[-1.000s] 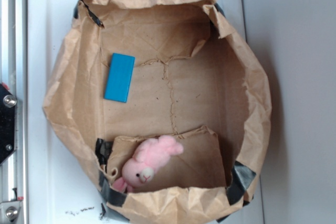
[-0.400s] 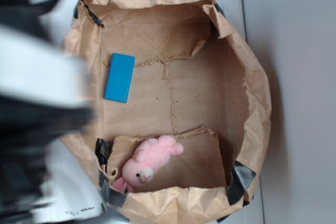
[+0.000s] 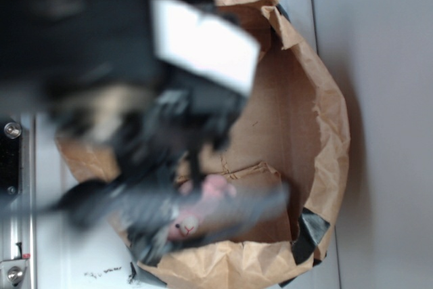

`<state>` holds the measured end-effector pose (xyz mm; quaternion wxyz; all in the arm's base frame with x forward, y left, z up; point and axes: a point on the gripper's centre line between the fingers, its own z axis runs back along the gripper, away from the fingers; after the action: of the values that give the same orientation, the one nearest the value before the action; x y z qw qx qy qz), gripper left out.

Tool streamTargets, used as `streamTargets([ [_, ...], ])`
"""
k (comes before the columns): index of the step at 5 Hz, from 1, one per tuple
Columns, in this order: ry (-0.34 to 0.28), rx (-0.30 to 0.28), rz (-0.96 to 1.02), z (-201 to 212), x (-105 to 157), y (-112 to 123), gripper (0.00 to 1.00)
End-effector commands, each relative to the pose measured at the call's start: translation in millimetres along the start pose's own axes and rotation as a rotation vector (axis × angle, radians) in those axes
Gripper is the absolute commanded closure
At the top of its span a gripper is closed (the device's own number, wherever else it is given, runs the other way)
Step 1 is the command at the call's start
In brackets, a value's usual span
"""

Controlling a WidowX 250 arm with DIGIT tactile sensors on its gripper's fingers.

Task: Grab the pink bunny.

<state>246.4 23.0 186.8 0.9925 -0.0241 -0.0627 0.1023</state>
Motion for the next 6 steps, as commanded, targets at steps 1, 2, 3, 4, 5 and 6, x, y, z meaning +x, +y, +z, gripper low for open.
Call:
streamTargets([
  [1, -0.026, -0.009, 0.156, -38, 29, 53, 0.00],
  [2, -0.072, -0.040, 0.174, -50, 39, 8, 0.00],
  [3, -0.111, -0.030, 0.271, -48, 53, -16, 0.00],
  [4, -0.034, 0.010, 0.262, -46, 48, -39, 0.00],
  [5, -0.034, 0.010, 0.262, -46, 48, -39, 0.00],
  [6, -0.034, 0.010, 0.262, -46, 48, -39, 0.00],
])
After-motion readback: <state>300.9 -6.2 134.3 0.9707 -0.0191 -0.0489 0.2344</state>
